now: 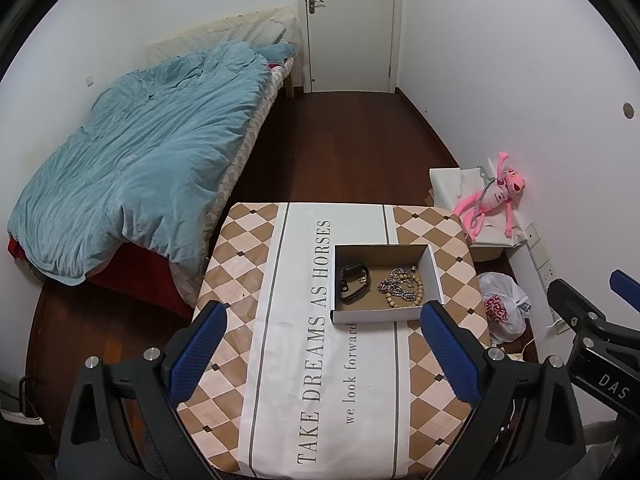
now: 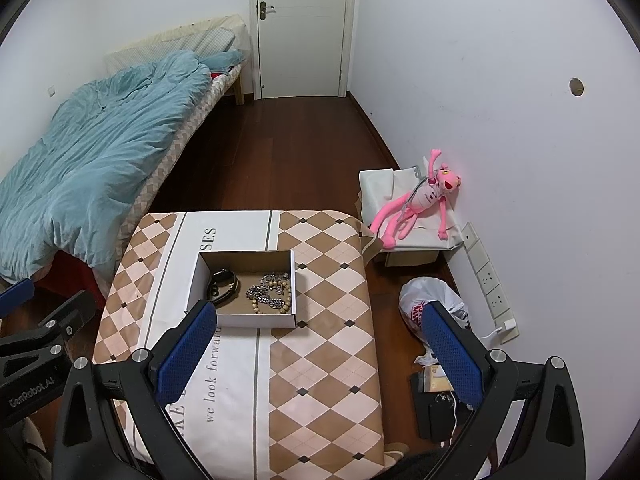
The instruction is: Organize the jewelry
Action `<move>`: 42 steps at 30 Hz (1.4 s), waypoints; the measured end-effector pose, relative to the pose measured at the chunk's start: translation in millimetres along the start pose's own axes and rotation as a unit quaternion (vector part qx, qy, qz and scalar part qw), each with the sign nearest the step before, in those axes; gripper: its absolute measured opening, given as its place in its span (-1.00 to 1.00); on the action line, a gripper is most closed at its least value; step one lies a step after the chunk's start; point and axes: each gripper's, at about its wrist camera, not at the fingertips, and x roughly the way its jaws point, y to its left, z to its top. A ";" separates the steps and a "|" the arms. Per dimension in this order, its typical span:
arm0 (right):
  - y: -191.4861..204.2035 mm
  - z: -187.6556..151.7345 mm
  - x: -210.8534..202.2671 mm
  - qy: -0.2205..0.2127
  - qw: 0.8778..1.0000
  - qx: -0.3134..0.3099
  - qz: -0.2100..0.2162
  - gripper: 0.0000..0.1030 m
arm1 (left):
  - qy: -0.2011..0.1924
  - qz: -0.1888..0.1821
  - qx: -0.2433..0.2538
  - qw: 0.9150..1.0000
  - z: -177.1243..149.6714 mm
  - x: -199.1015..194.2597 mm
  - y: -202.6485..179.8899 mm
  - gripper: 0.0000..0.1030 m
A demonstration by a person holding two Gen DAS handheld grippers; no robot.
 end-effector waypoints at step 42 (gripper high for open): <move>-0.5 2.4 0.2 0.004 1.000 0.000 0.001 1.00 | 0.000 -0.011 0.006 1.000 4.2 -2.1 -0.1 0.92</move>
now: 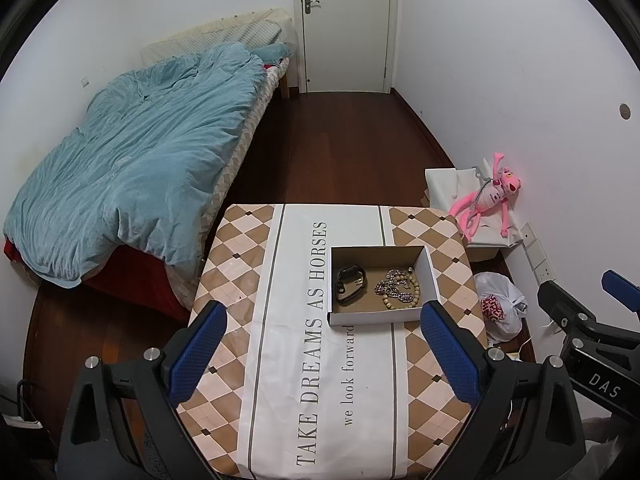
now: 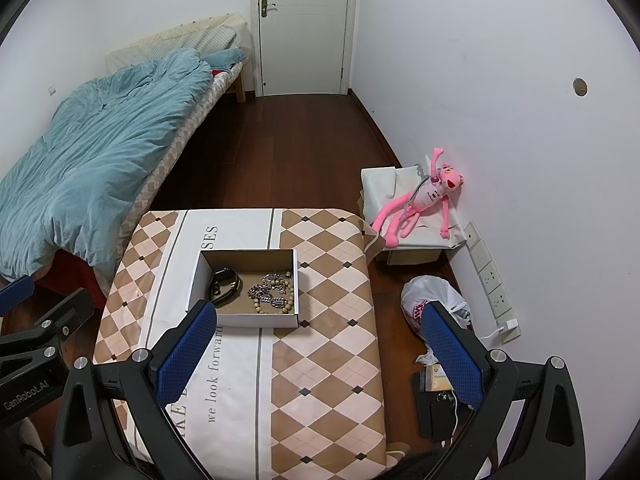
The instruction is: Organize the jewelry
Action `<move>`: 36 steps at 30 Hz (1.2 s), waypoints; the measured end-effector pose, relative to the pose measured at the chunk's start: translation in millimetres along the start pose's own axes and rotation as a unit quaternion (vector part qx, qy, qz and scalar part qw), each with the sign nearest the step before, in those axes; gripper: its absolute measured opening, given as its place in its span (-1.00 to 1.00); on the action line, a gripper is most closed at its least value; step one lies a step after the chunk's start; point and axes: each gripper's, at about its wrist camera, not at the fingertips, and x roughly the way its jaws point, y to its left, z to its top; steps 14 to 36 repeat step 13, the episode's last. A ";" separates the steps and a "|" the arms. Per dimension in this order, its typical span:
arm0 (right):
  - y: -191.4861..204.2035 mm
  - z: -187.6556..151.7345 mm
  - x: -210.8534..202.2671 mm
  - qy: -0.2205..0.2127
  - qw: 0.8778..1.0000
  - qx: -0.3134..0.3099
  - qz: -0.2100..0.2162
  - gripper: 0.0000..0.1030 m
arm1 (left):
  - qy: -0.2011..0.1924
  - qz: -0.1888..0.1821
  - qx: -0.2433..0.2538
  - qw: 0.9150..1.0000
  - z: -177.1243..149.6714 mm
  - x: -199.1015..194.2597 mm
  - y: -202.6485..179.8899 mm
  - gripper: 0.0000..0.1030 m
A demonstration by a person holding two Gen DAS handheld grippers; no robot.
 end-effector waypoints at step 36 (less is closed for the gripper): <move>5.1 -1.4 9.5 0.008 1.000 -0.004 0.000 1.00 | 0.003 -0.003 -0.003 1.000 -2.3 5.3 2.4 0.92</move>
